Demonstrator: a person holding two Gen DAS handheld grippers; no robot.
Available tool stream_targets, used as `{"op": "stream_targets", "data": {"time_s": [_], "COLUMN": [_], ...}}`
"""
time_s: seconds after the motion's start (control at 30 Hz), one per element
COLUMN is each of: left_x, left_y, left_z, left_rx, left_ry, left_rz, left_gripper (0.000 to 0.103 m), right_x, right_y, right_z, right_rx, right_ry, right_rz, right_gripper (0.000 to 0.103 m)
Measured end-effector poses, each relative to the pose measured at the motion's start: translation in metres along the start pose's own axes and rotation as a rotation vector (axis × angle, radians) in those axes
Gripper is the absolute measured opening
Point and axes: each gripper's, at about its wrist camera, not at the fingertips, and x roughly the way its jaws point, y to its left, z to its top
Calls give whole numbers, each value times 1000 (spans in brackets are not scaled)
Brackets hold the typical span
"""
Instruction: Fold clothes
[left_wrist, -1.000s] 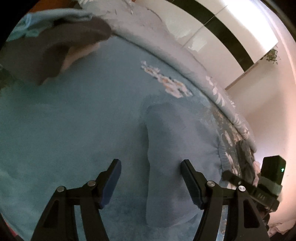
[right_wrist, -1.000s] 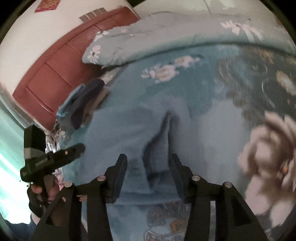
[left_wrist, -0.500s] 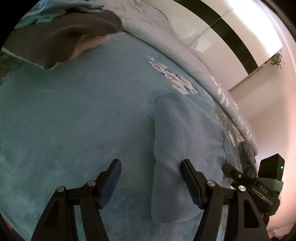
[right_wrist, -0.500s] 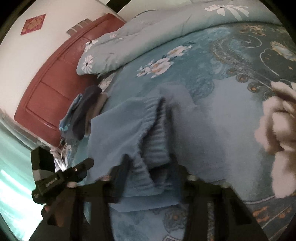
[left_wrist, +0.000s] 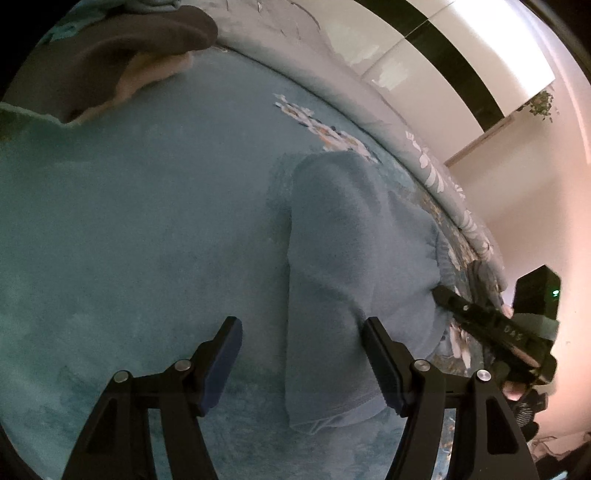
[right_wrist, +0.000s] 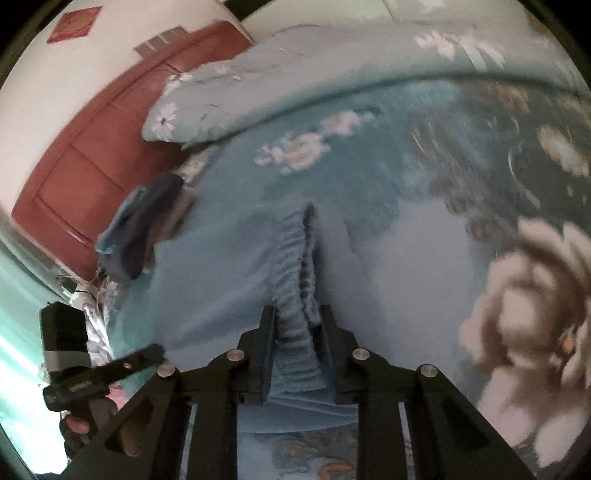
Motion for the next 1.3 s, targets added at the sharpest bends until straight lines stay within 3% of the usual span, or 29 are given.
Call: {"op": "stream_targets", "data": {"time_s": [0.1, 0.23, 0.3, 0.47, 0.6, 0.8, 0.93, 1.13, 1.3], "left_x": [-13, -41, -49, -19, 5, 32, 25, -22, -21], "left_y": [-8, -28, -41, -71, -61, -40, -44, -61, -58], "left_z": [5, 19, 30, 51, 54, 53, 47, 26, -1], "left_rx": [45, 134, 186, 269, 258, 218, 237, 297, 319], "left_ry": [-29, -123, -159, -96, -52, 0, -8, -78, -51], "left_rz": [15, 2, -12, -94, -63, -38, -27, -52, -47], "left_gripper": [71, 71, 71, 71, 71, 71, 71, 71, 71], "right_x": [-10, -39, -43, -10, 16, 26, 23, -13, -21], "right_y": [3, 27, 41, 70, 56, 39, 41, 55, 50], "right_z": [2, 7, 12, 21, 23, 24, 23, 0, -23], "right_rx": [-13, -153, -207, -302, -290, -208, -196, -263, -242], "right_ry": [-17, -91, -113, -48, -4, 9, 8, -38, -31], "right_rz": [15, -91, -96, -64, -131, -102, -95, -107, -105], "right_gripper": [27, 33, 33, 33, 33, 33, 33, 34, 34]}}
